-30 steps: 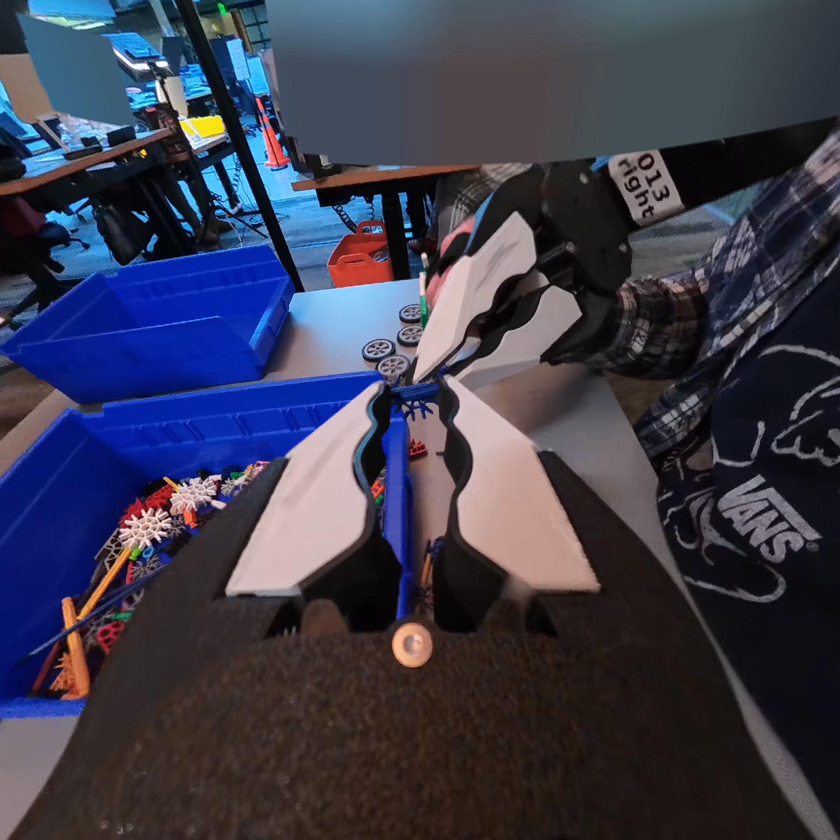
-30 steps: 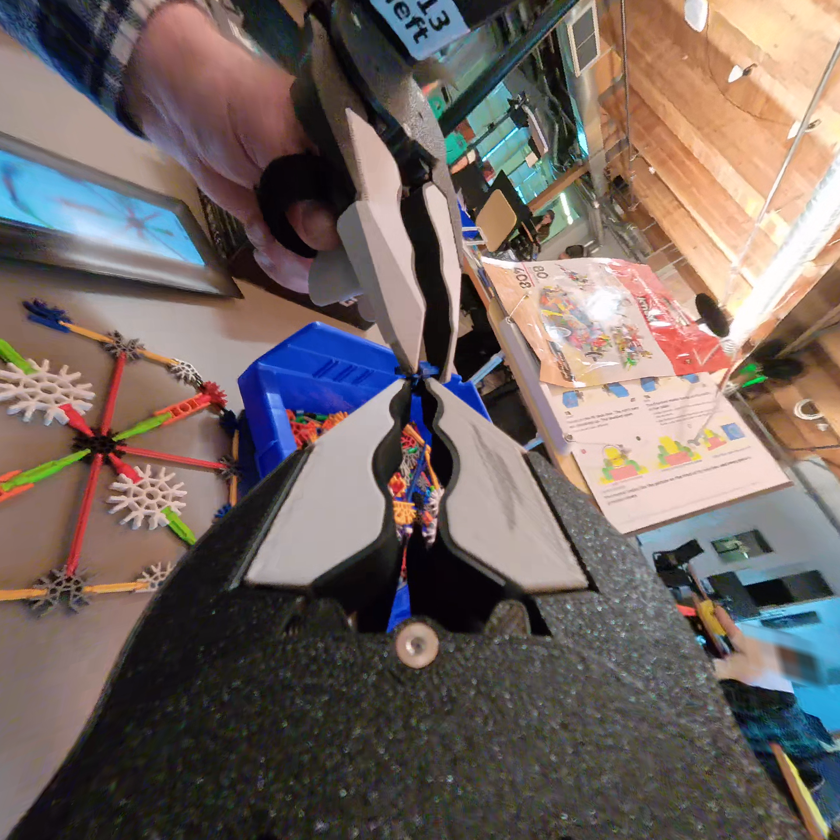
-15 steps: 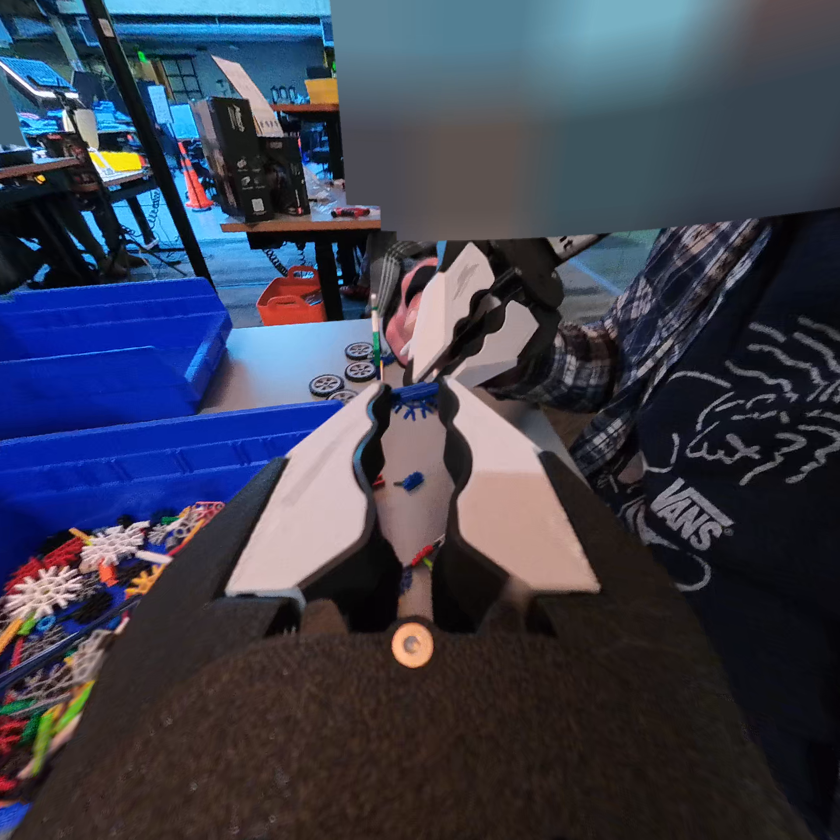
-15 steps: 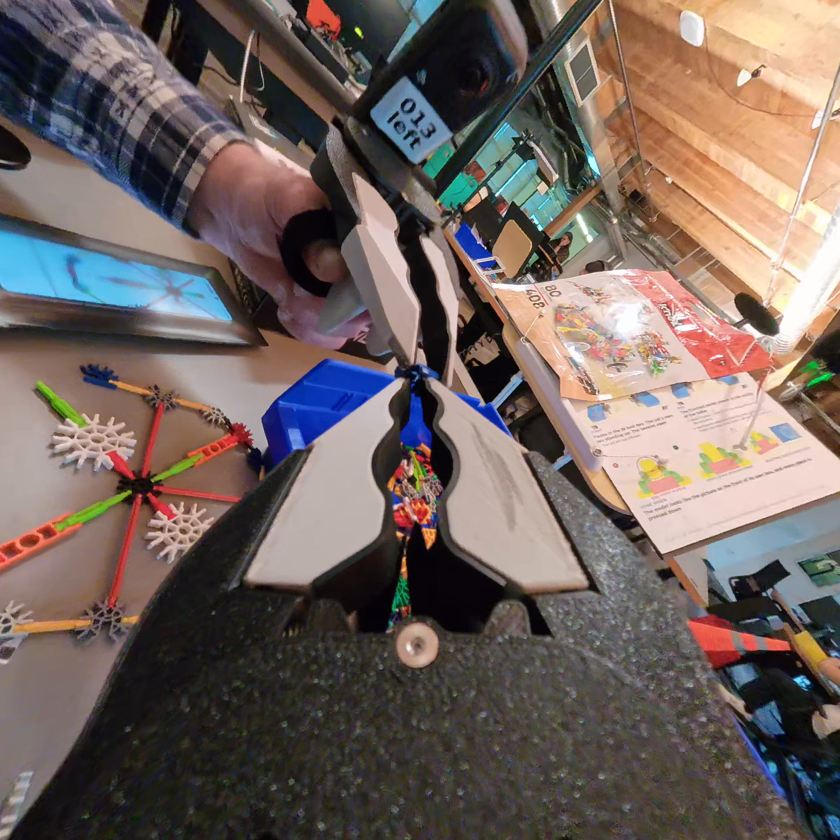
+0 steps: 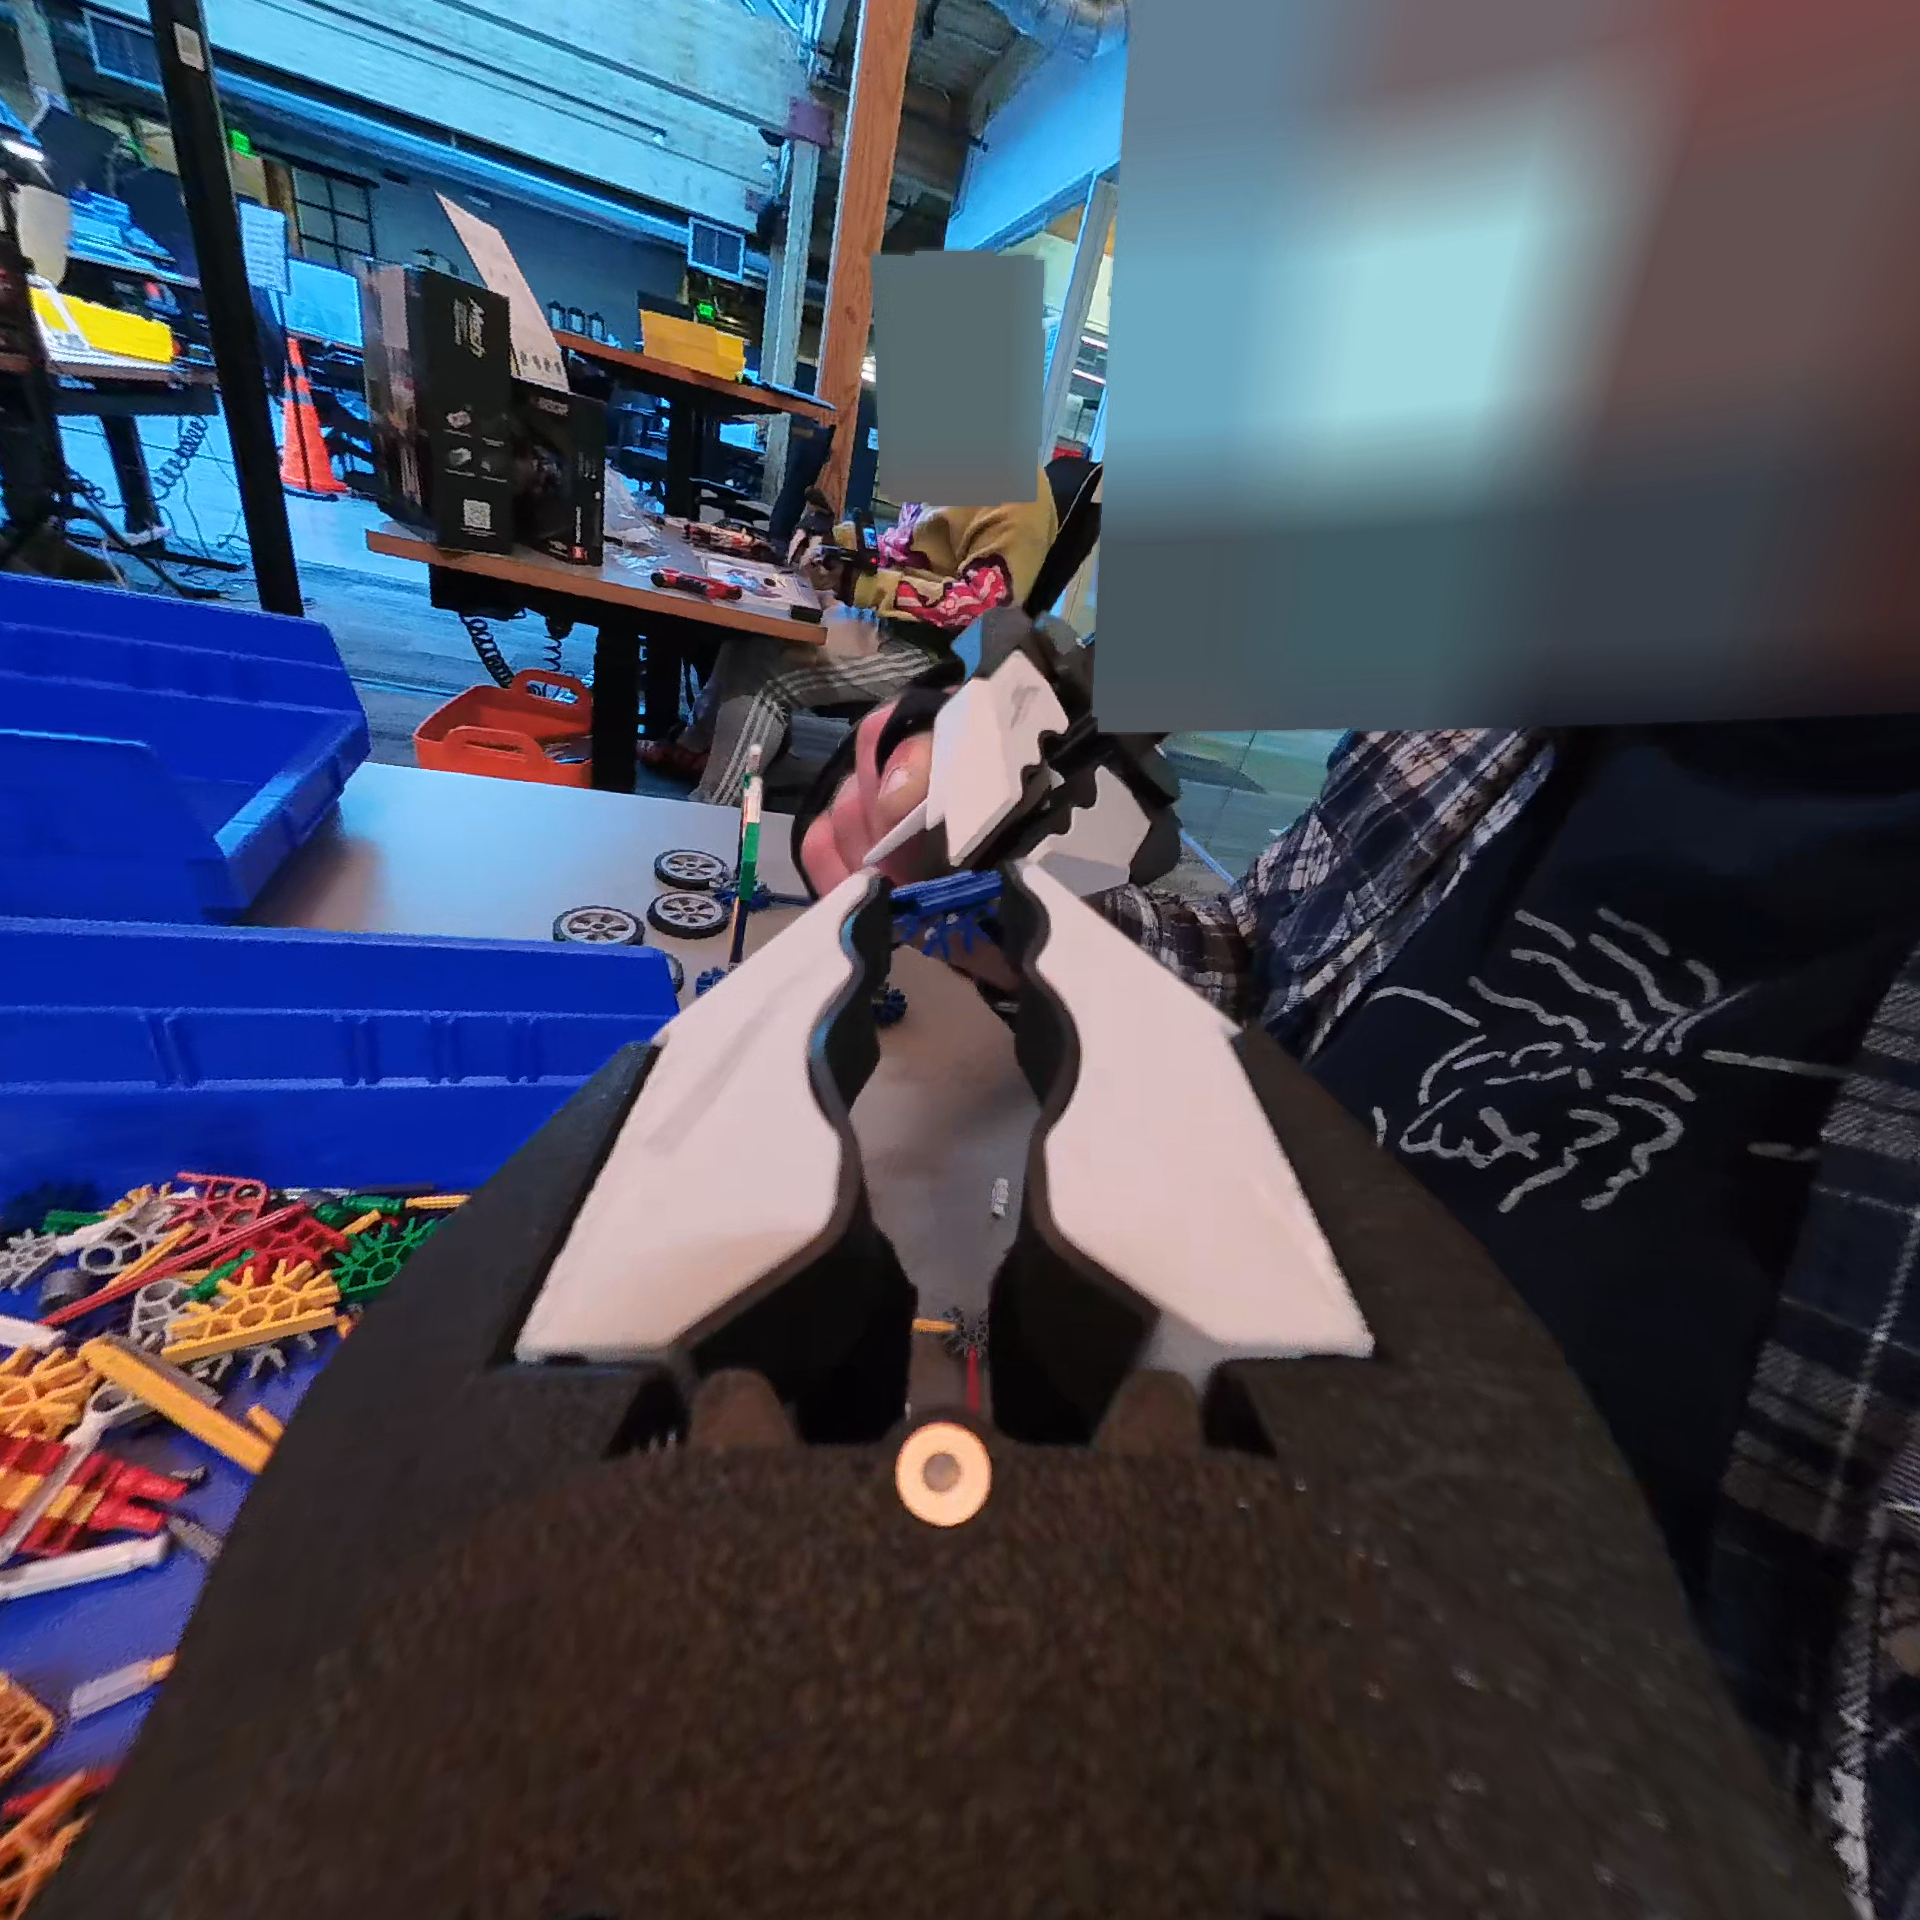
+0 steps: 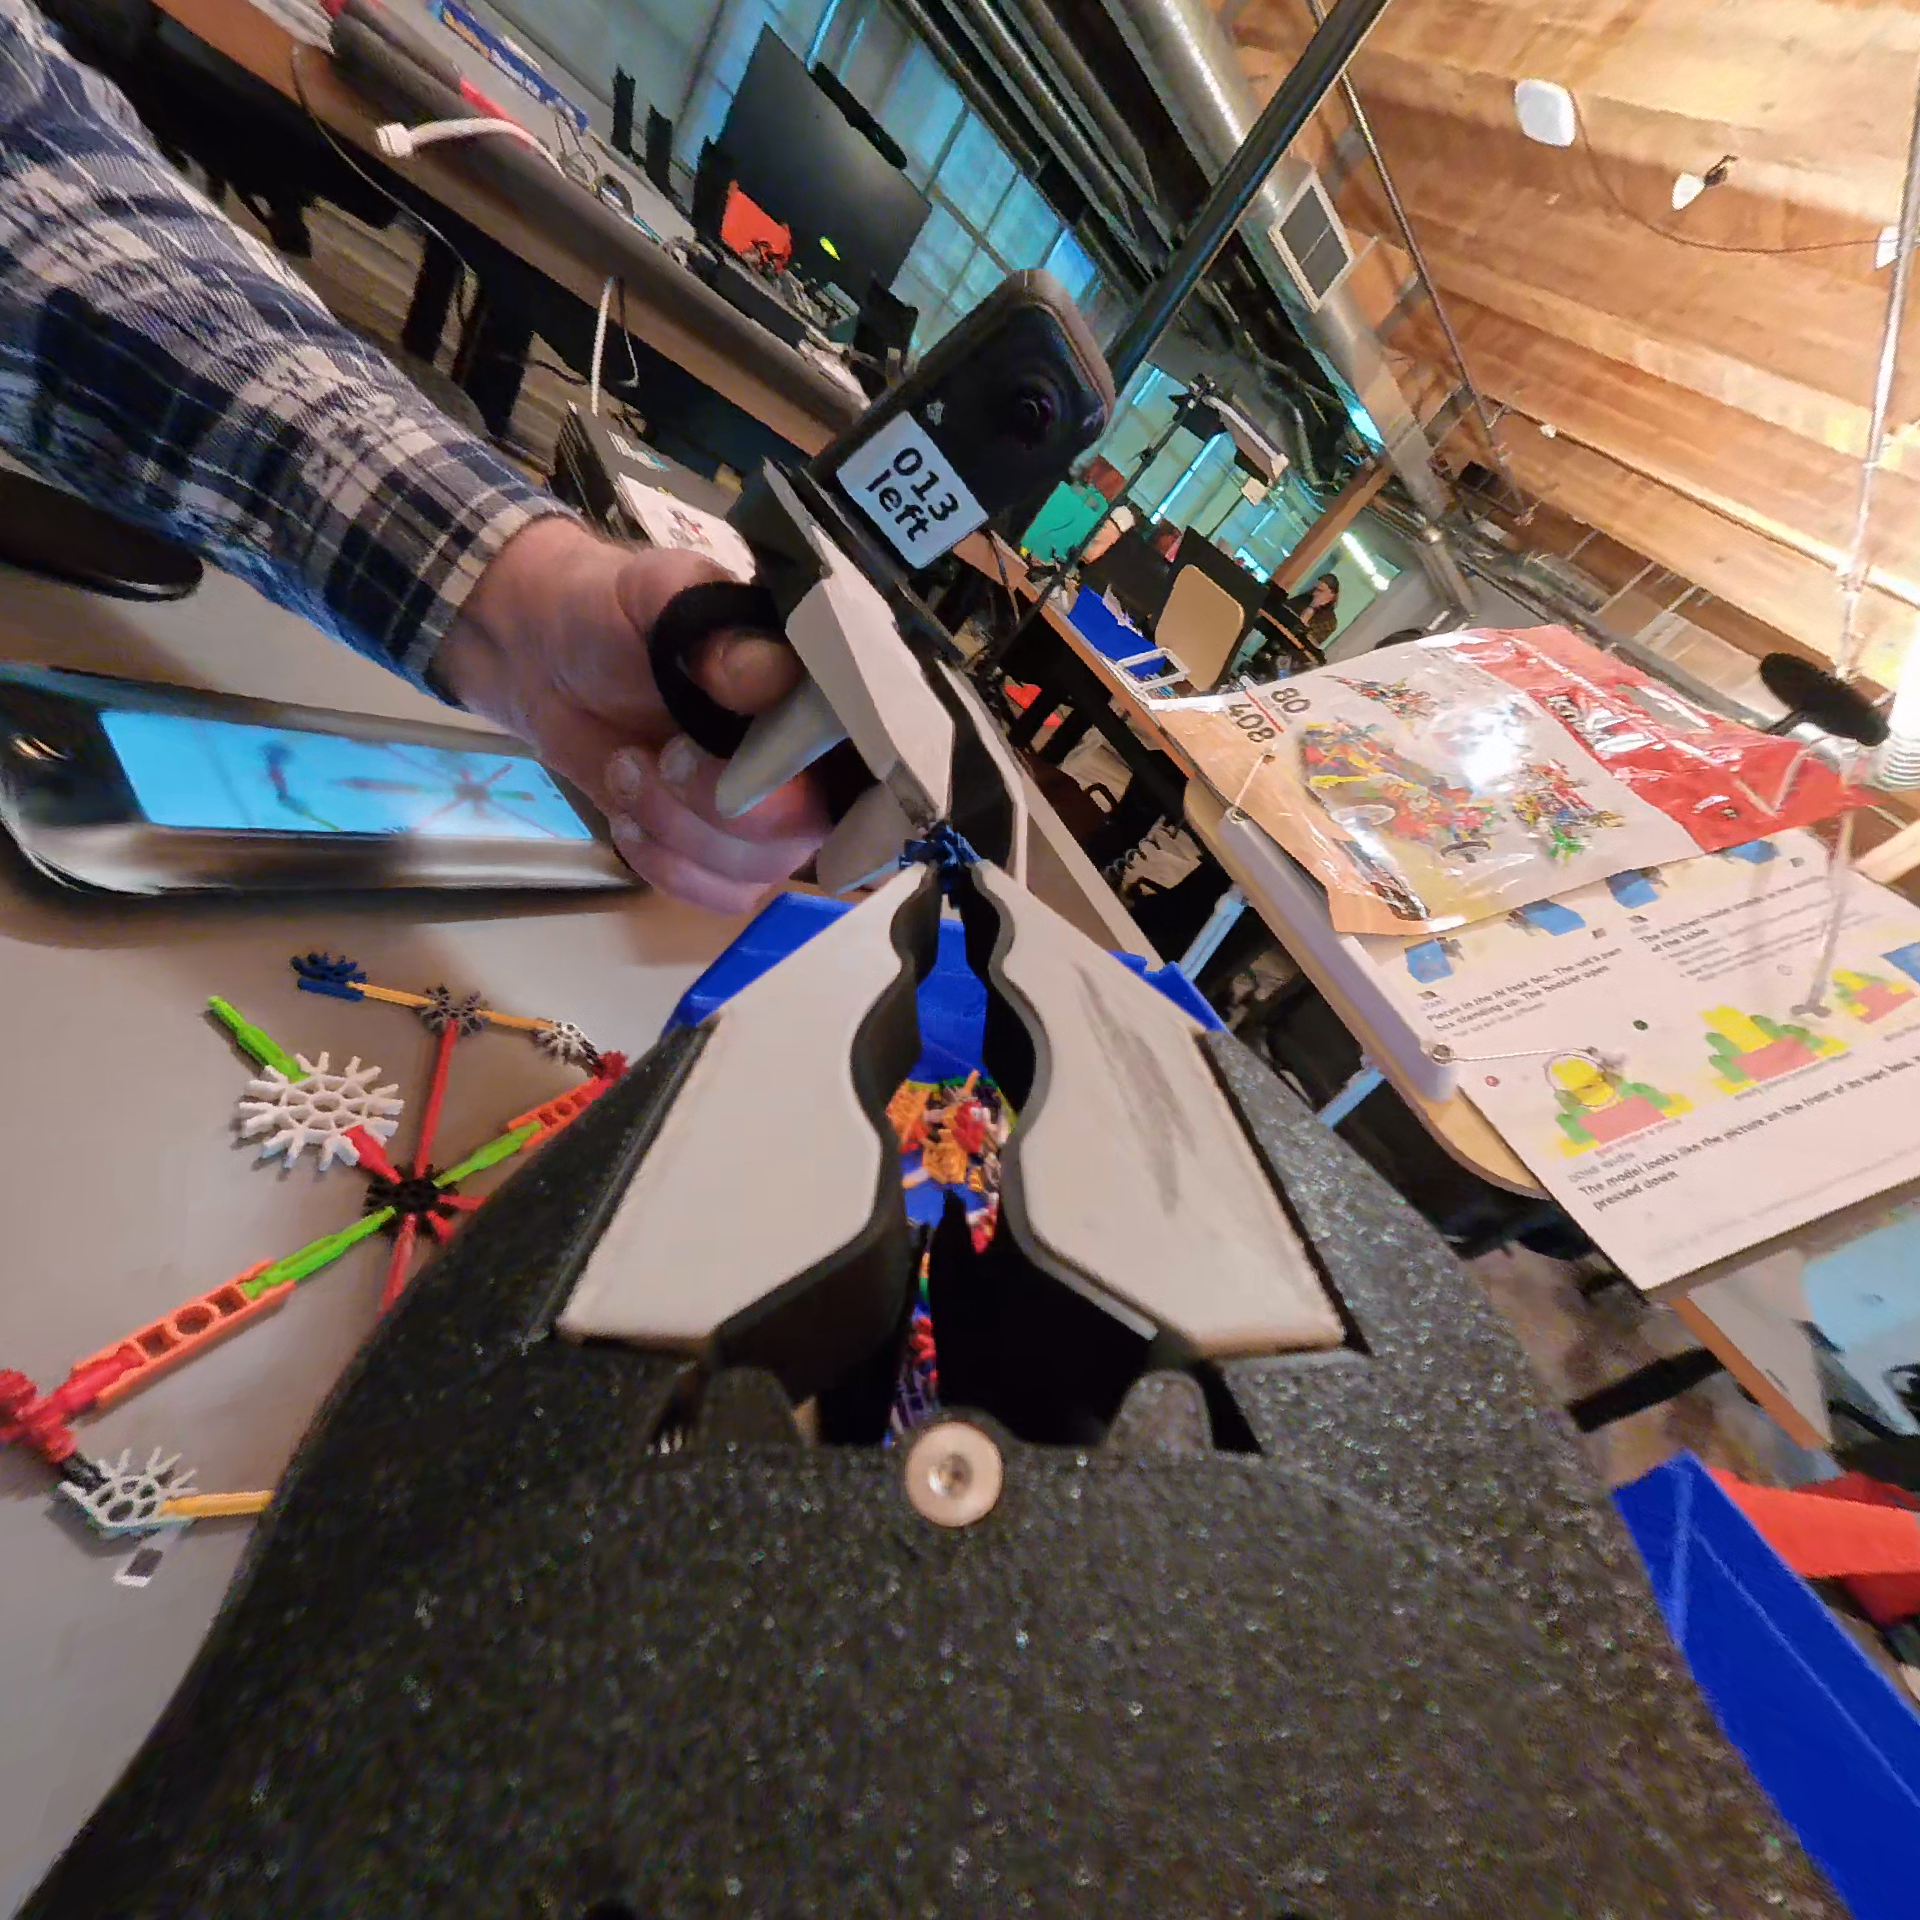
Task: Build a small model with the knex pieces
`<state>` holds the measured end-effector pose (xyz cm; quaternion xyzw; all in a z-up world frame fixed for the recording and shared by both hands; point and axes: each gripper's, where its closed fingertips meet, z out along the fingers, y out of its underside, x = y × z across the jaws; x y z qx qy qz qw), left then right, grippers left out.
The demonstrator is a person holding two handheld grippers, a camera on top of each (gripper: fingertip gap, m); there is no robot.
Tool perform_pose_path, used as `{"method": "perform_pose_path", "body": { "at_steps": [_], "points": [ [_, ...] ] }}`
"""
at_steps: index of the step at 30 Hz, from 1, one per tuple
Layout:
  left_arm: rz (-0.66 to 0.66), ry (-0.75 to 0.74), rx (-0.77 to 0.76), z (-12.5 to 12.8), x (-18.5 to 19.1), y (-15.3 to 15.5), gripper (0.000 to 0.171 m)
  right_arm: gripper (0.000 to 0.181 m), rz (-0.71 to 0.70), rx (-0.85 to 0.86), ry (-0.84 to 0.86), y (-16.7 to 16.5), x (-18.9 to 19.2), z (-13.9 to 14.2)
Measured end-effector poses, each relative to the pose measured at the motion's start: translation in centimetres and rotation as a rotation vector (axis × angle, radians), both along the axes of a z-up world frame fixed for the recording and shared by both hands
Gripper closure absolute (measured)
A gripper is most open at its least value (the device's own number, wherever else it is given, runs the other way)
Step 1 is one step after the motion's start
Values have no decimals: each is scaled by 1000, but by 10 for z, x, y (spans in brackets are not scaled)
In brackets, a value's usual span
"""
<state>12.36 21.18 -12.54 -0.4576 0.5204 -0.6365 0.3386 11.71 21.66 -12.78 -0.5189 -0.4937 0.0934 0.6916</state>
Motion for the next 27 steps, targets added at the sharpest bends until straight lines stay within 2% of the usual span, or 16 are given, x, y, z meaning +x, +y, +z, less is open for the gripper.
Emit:
{"method": "perform_pose_path", "body": {
  "at_steps": [7, 11, 13, 14, 15, 17, 22, 27],
  "points": [
    [5, -18, -9, 5, 4, 0, 153, 179, 66, -114, 128, 0, 3, 5],
    [33, -1, -196, 7, 9, 13, 152, 177, 94, -302, 242, 10, 8, 6],
    [73, 7, -232, 8, 12, 18, 152, 178, 111, -399, 295, 15, 10, 6],
    [73, 1, -255, 11, 12, 19, 162, 179, 127, -446, 321, 16, 12, 6],
    [94, -5, -272, 13, 11, 22, 163, 180, 147, -491, 361, 17, 12, 7],
    [153, 24, -229, 9, 11, 27, 151, 180, 192, -585, 406, 17, 10, 6],
    [189, 14, -135, 13, 1, 25, 149, 180, 238, -698, 498, 18, 11, 7],
    [205, 58, 25, 11, 1, 15, 145, 180, 298, -793, 556, 16, 11, 9]
  ]
}}
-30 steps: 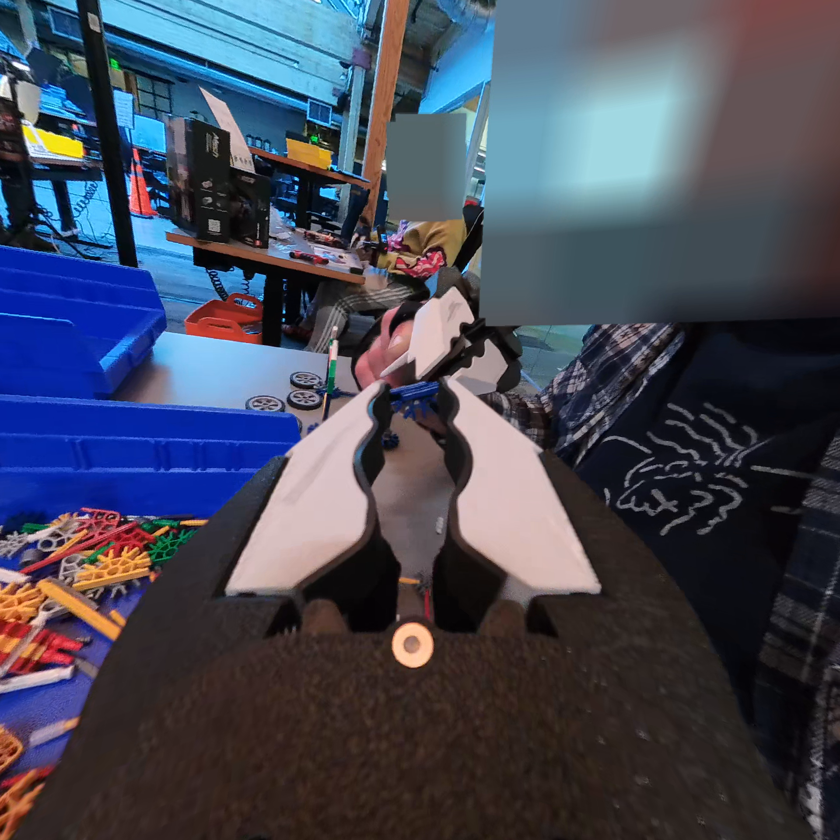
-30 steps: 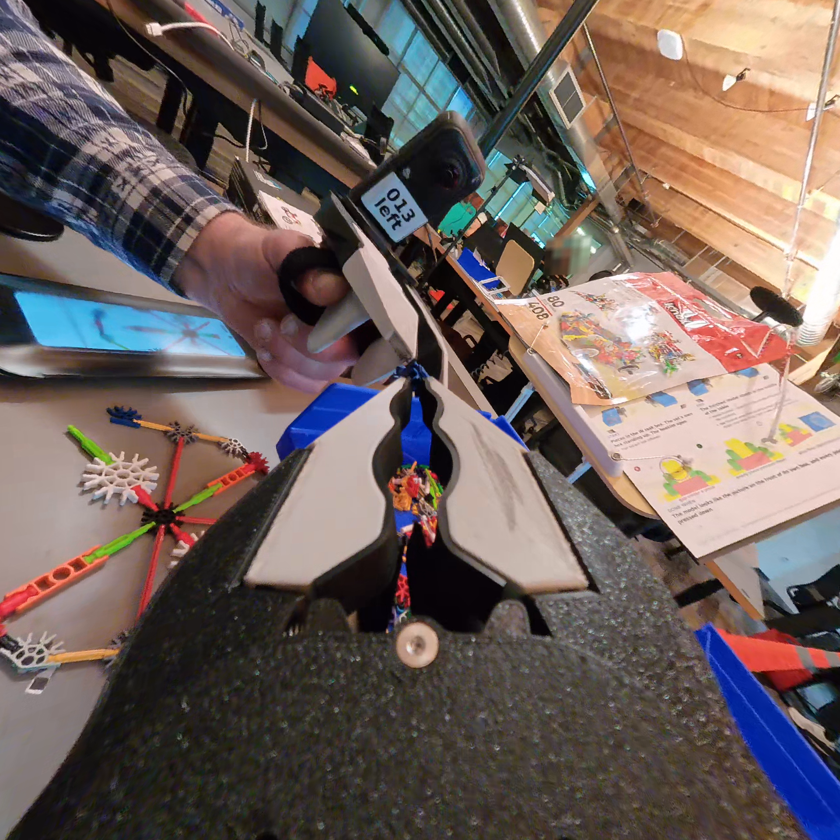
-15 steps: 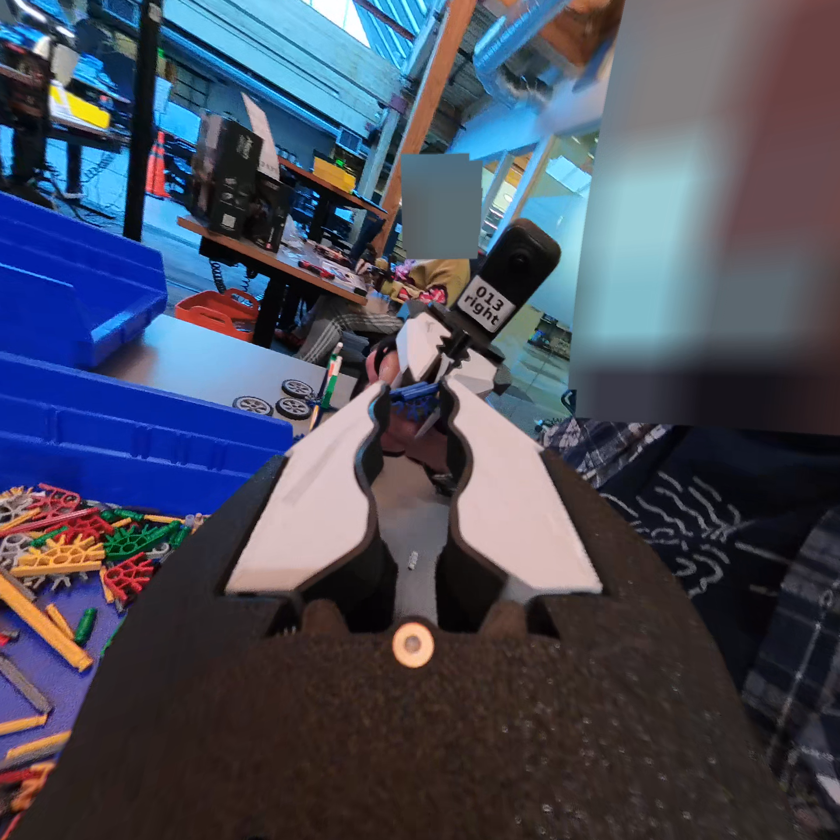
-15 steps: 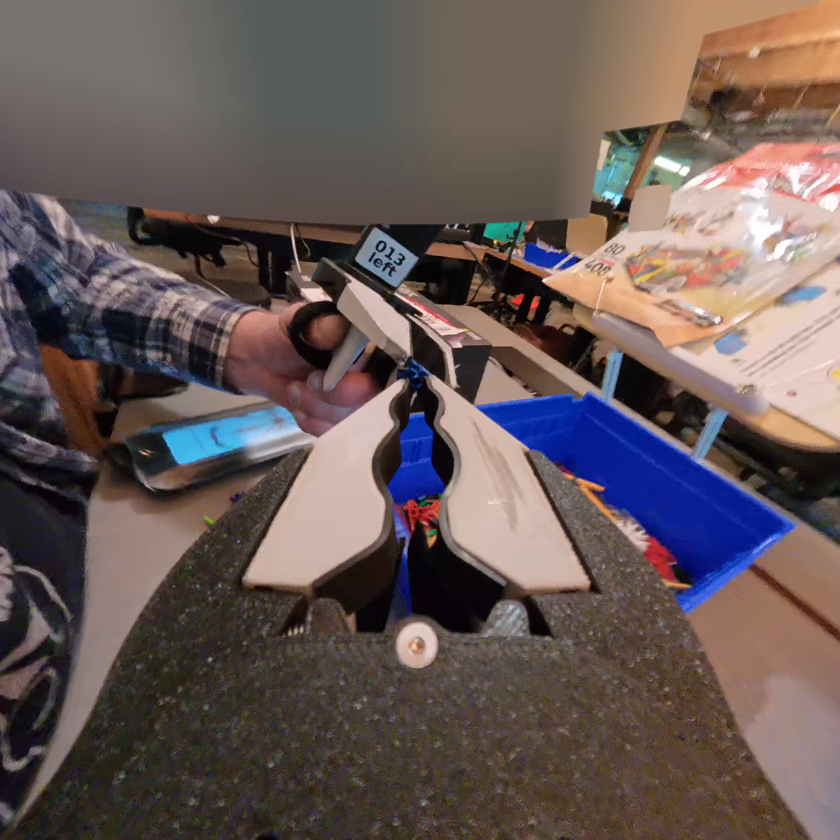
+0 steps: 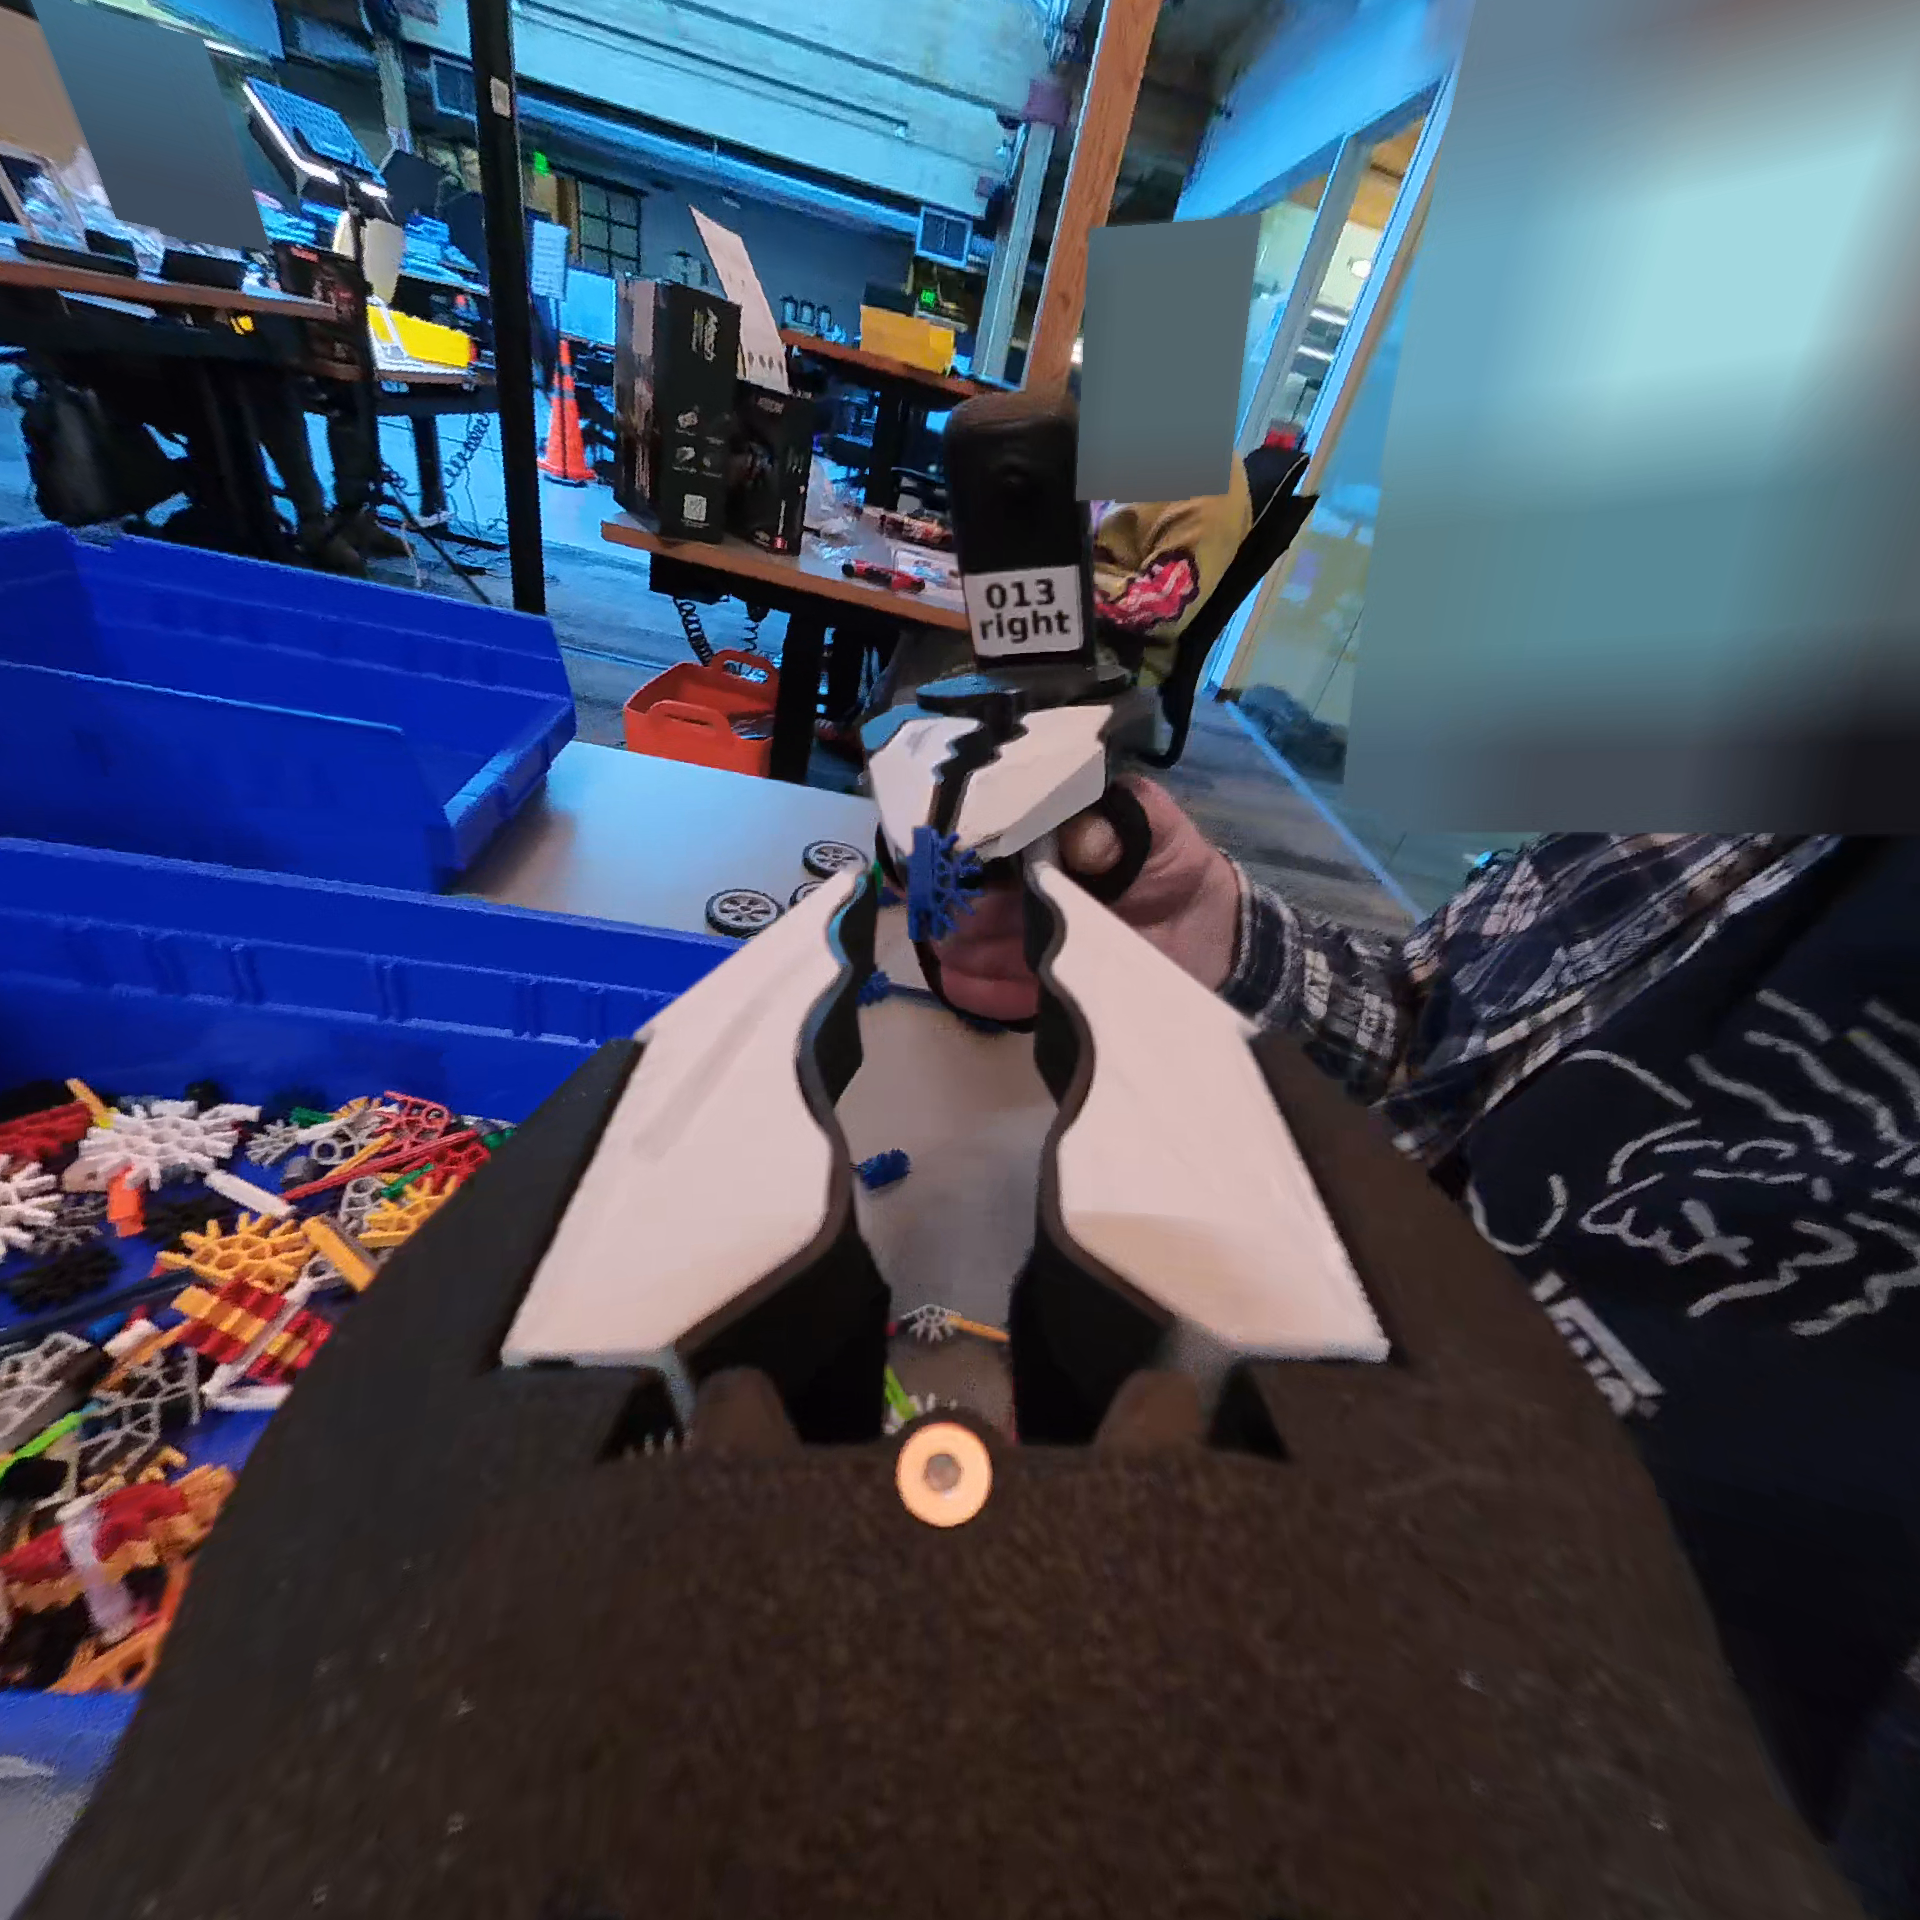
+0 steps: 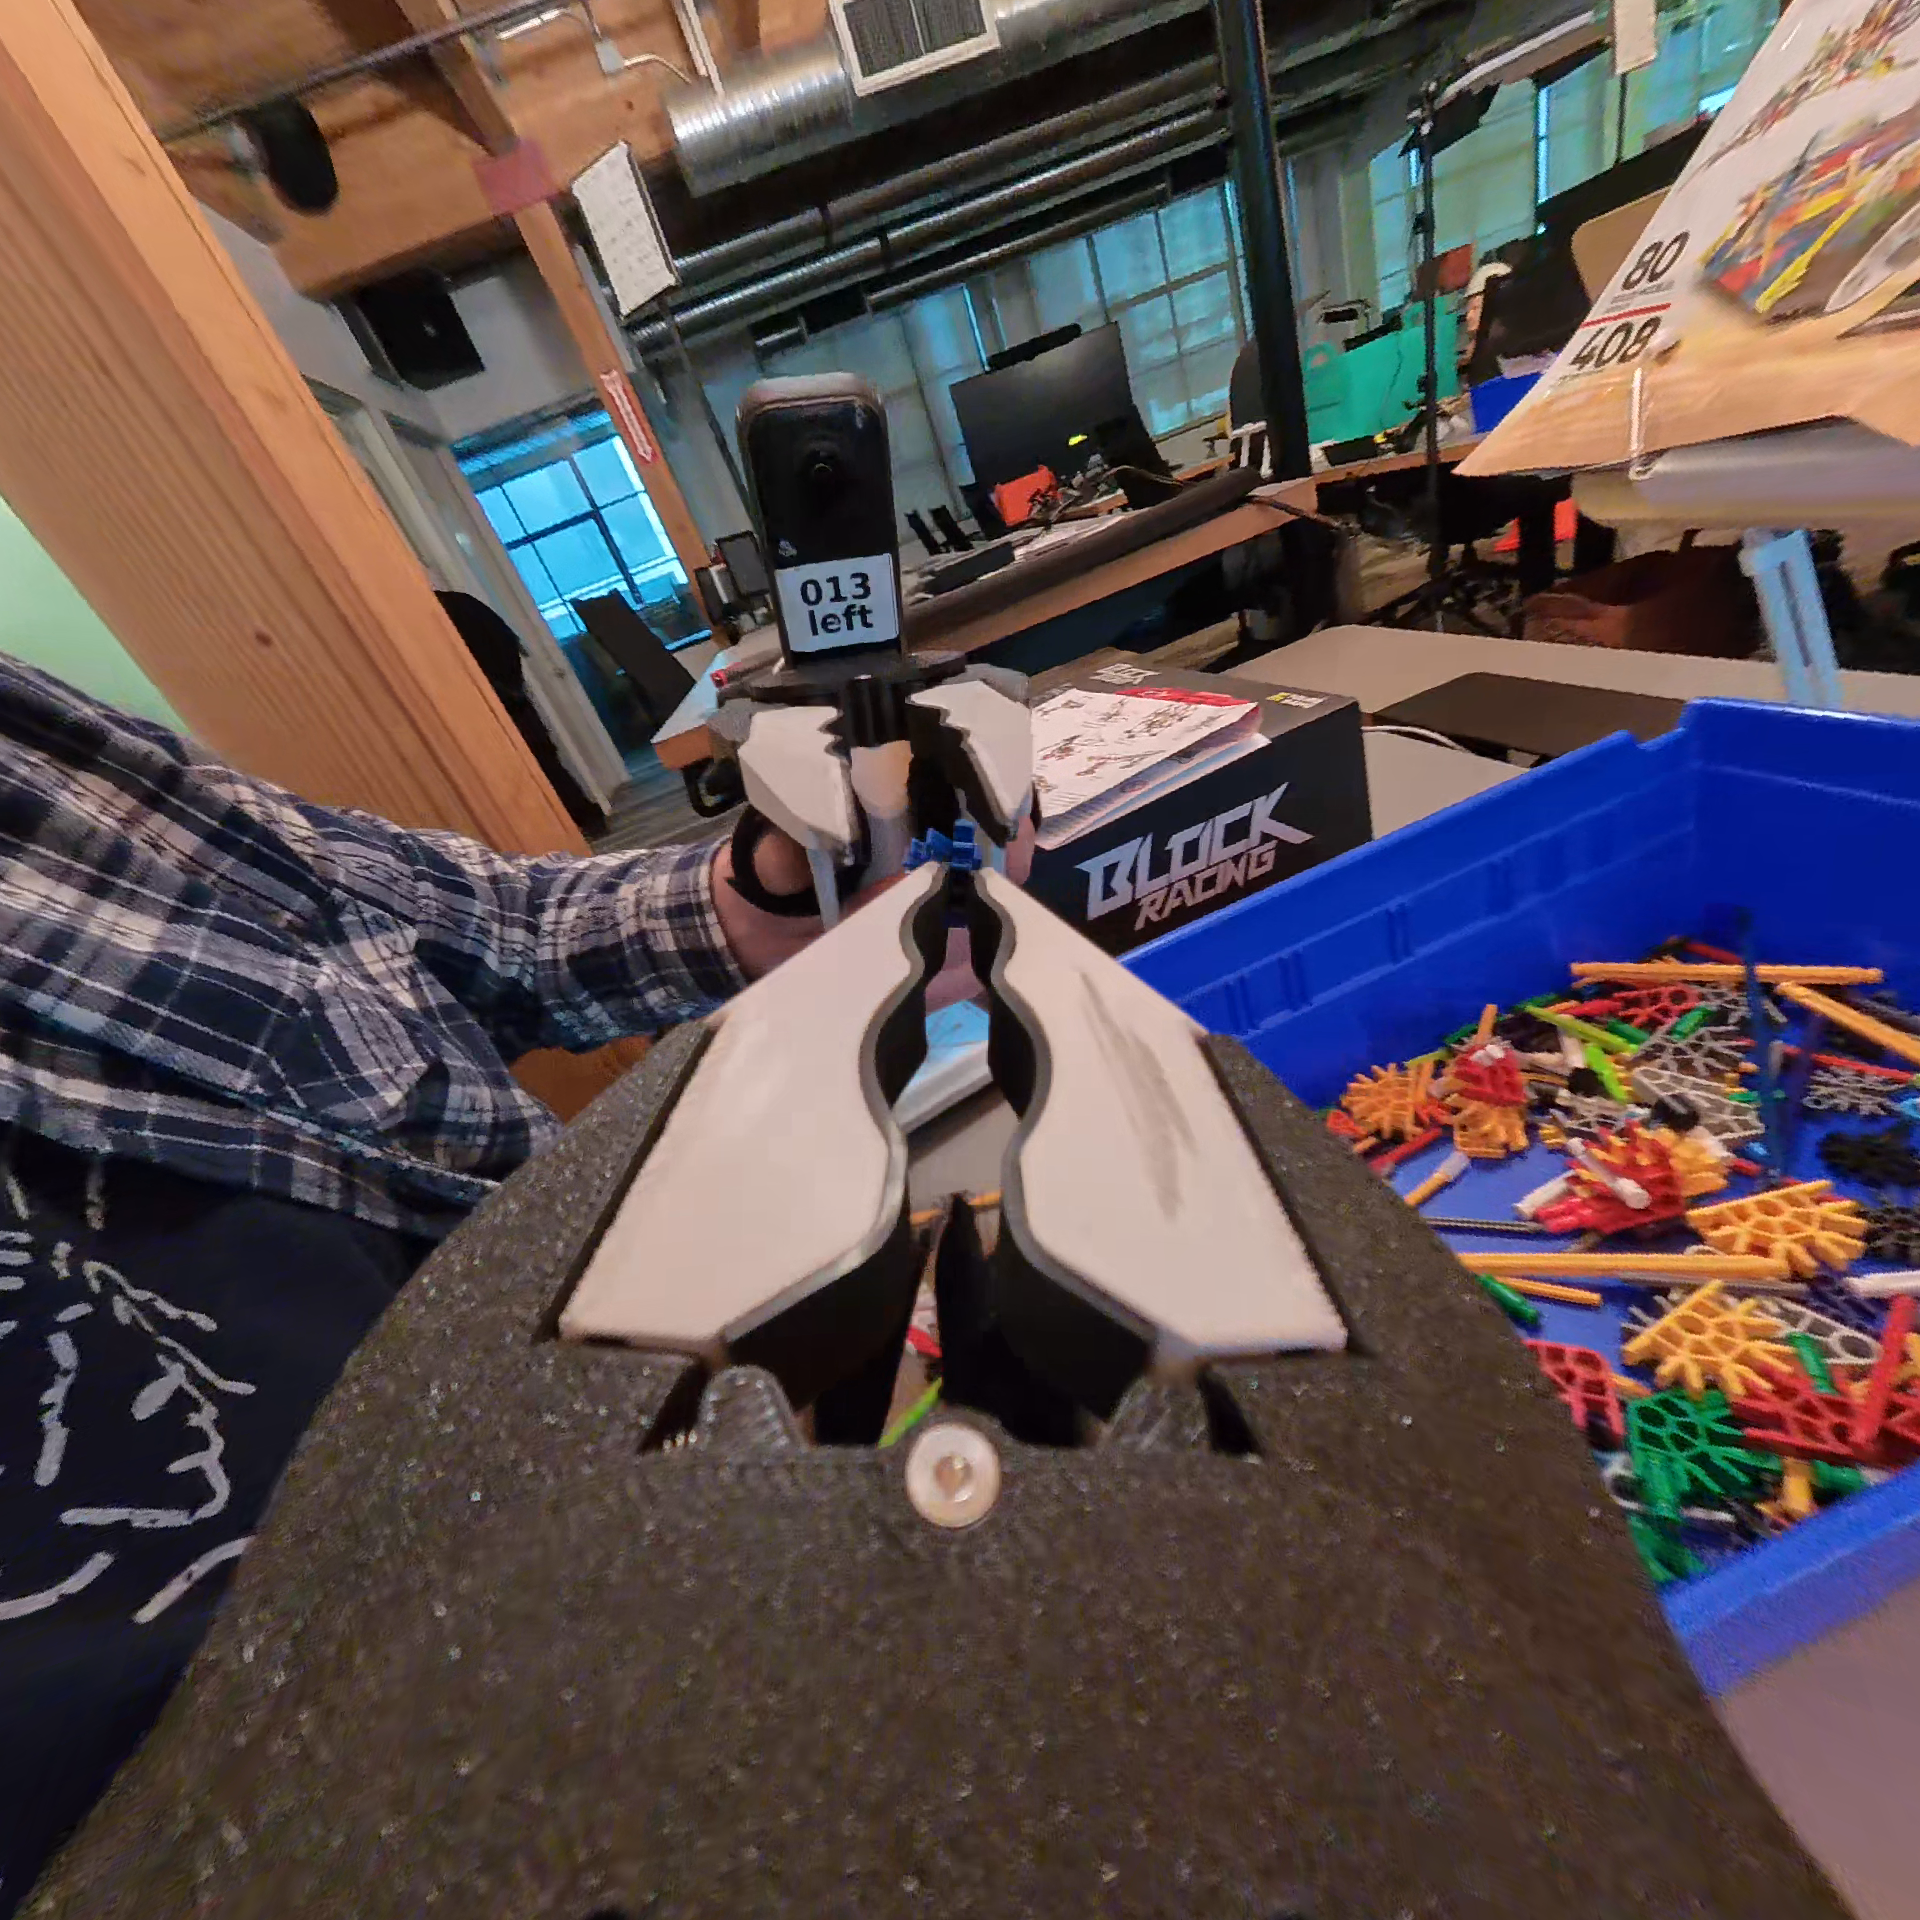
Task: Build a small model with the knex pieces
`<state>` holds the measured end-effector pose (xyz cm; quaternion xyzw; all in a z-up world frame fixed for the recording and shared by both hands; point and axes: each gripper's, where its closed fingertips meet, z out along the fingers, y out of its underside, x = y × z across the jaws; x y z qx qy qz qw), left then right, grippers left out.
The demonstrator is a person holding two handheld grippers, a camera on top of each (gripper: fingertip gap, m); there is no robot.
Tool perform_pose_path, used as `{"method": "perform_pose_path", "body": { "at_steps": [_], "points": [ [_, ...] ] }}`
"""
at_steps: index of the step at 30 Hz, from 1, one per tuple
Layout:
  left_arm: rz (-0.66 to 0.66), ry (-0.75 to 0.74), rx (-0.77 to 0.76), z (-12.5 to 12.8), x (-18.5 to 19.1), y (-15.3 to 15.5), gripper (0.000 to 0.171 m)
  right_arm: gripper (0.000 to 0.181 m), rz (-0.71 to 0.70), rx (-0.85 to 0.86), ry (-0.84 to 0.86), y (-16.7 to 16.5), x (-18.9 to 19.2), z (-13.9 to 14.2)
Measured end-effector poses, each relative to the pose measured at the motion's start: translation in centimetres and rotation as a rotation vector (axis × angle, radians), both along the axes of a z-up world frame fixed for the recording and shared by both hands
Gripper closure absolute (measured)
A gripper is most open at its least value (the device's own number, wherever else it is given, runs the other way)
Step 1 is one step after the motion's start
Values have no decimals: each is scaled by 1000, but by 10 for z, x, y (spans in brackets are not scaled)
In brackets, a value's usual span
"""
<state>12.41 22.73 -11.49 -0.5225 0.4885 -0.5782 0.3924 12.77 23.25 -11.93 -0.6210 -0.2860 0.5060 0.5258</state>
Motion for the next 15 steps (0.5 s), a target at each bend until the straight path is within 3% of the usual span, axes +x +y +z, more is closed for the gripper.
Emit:
{"method": "perform_pose_path", "body": {
  "at_steps": [11, 15],
  "points": [
    [-52, 3, 2, 1, 5, -10, 158, 180, 61, -47, 45, -7, -4, 6],
    [-98, -63, -132, 8, 4, -11, 159, 179, 60, -29, 53, -9, -5, 12]
  ]
}}
